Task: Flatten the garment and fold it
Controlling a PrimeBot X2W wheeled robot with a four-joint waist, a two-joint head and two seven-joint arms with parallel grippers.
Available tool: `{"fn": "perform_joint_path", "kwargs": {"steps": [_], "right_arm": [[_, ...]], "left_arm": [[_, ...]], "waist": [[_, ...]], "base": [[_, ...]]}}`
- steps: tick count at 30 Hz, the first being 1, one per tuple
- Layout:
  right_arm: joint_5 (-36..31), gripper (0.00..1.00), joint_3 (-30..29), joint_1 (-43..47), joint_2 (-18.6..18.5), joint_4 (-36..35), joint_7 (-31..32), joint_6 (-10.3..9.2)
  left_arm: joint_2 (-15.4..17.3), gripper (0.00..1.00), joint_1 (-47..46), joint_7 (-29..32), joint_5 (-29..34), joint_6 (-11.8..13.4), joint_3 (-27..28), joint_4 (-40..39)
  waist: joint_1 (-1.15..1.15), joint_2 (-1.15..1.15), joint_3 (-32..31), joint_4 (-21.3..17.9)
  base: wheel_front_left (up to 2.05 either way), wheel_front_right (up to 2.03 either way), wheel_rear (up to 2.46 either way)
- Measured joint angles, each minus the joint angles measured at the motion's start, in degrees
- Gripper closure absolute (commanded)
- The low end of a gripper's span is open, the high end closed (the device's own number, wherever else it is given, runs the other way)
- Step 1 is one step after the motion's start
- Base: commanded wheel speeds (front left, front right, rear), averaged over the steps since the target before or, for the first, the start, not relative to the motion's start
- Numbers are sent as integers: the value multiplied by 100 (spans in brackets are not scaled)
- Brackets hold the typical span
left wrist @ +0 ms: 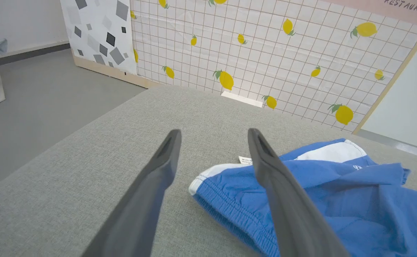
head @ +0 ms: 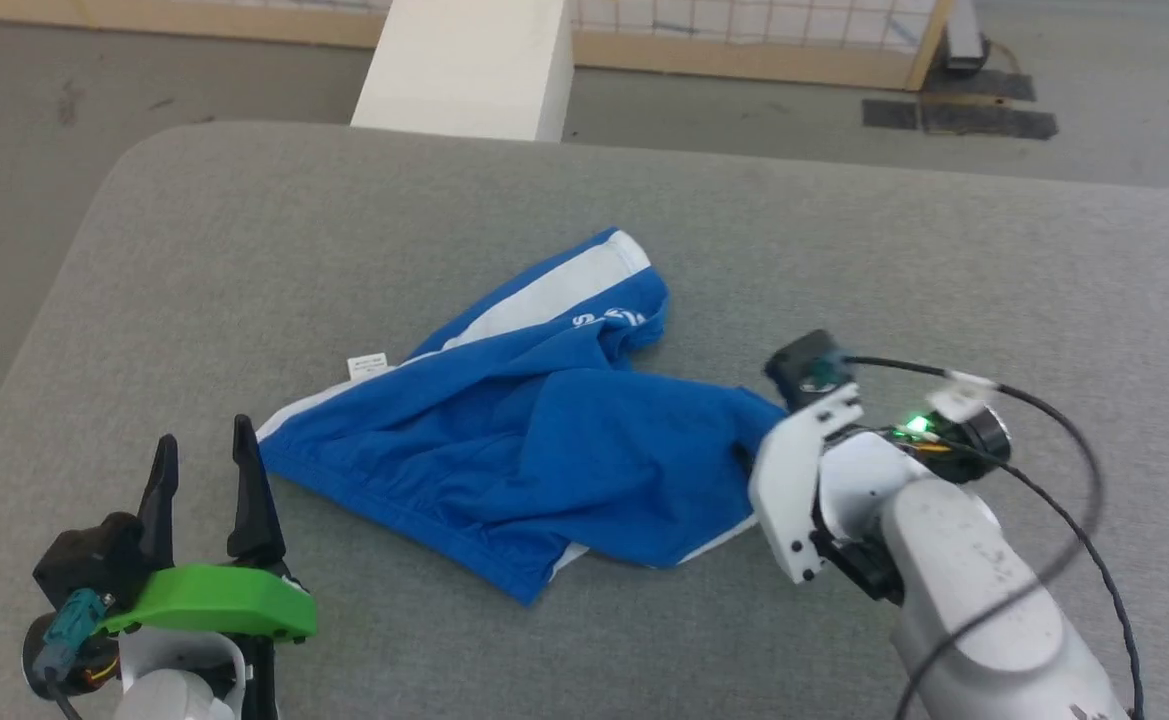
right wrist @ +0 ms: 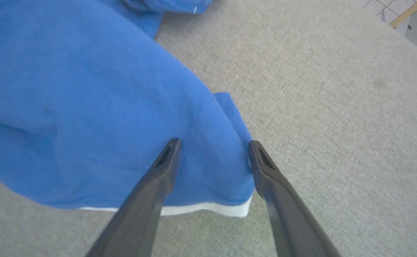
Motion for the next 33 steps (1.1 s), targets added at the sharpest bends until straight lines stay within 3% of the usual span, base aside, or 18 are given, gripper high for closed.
{"fn": "perform_joint_path", "kwargs": {"steps": [4, 8, 9, 10, 16, 21, 28, 32, 33], "right_arm": [[-233, 0, 187, -202, 2, 399, 803, 0], [-5, 4, 258, -354, -29, 480, 1167, -5], [69, 98, 265, -376, -38, 467, 1168, -5], [133, 100, 291, -382, -44, 458, 1140, -5], [201, 100, -151, -260, 5, 259, 612, 1], [243, 100, -978, 380, -211, -622, 530, 1], [245, 100, -1896, 2108, -212, -2015, 1326, 1], [510, 100, -2112, 2829, -104, -2510, 1956, 1], [595, 0, -2268, 3040, -23, -2800, 1894, 1]], "left_arm": [[-237, 0, -3, 0, 234, -236, 247, 58], [-435, 0, -7, 0, 361, -436, 431, 130], [-478, 0, -7, 0, 392, -476, 481, 148], [-514, 0, -7, 0, 423, -517, 535, 166], [-666, 0, -10, 0, 615, -726, 749, 265], [-724, 0, -10, 0, 691, -866, 867, 377], [-818, 0, -13, 0, 744, -992, 859, 549], [-838, 0, -26, 0, 745, -1037, 845, 633], [-847, 0, -26, 0, 750, -1048, 846, 688]], "waist": [[0, 0, 127, 143], [0, 0, 214, 262], [0, 0, 235, 281], [0, 0, 252, 289], [0, 0, 197, 183], [0, 0, 58, -19], [0, 0, -87, -345], [0, 0, -130, -461], [0, 0, -146, -519]], "base": [[0, 0, 0], [0, 0, 0], [0, 0, 0], [0, 0, 0], [0, 0, 0], [0, 0, 0], [0, 0, 0], [0, 0, 0], [0, 0, 0]]}}
